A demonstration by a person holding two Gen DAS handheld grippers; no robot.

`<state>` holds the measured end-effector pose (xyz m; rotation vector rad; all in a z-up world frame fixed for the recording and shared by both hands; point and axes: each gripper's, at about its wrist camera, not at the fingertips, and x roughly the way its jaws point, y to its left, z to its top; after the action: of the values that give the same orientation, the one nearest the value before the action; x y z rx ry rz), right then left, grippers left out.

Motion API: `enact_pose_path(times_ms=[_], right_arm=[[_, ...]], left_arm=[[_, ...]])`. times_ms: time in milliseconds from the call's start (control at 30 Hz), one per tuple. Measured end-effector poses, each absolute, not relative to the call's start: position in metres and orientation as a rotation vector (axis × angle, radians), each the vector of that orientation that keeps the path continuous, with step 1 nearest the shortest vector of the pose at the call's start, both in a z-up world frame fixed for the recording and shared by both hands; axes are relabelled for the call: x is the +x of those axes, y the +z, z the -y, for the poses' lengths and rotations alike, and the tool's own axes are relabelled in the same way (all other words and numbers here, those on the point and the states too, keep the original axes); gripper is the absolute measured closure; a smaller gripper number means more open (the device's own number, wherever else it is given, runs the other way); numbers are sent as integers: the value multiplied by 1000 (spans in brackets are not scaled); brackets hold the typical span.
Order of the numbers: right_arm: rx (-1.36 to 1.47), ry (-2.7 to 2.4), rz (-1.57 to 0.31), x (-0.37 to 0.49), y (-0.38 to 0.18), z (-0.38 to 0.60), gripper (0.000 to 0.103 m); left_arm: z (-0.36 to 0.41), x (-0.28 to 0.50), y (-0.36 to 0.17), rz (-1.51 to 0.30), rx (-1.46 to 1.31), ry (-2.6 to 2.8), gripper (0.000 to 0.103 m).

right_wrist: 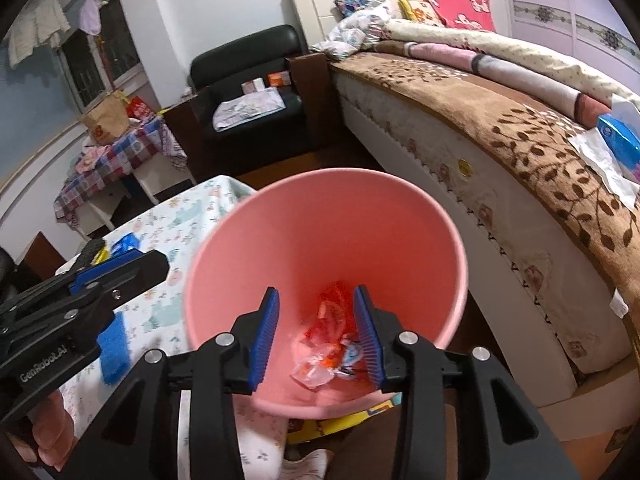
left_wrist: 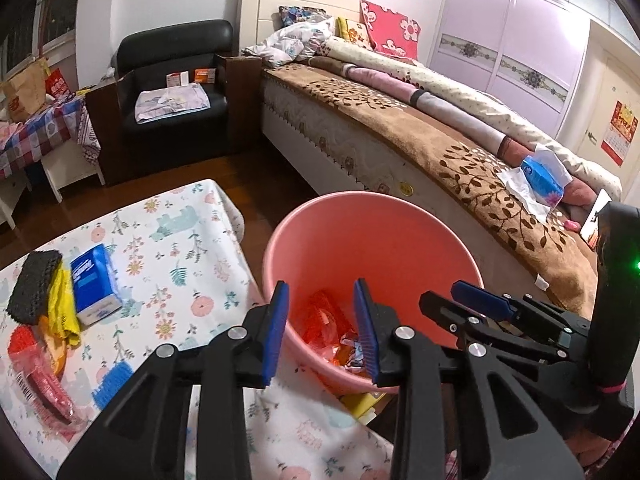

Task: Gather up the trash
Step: 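Move both open tools back over the table toward the blue foam net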

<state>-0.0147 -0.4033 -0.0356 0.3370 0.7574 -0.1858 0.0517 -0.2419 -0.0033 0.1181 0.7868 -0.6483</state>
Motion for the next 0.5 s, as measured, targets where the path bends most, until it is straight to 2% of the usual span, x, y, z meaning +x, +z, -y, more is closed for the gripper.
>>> enact_pose_path(times_ms=[500], right_arm=[[307, -36, -732, -14, -25, 341, 63]], left_arm=[[160, 39, 17, -721, 94, -494, 70]])
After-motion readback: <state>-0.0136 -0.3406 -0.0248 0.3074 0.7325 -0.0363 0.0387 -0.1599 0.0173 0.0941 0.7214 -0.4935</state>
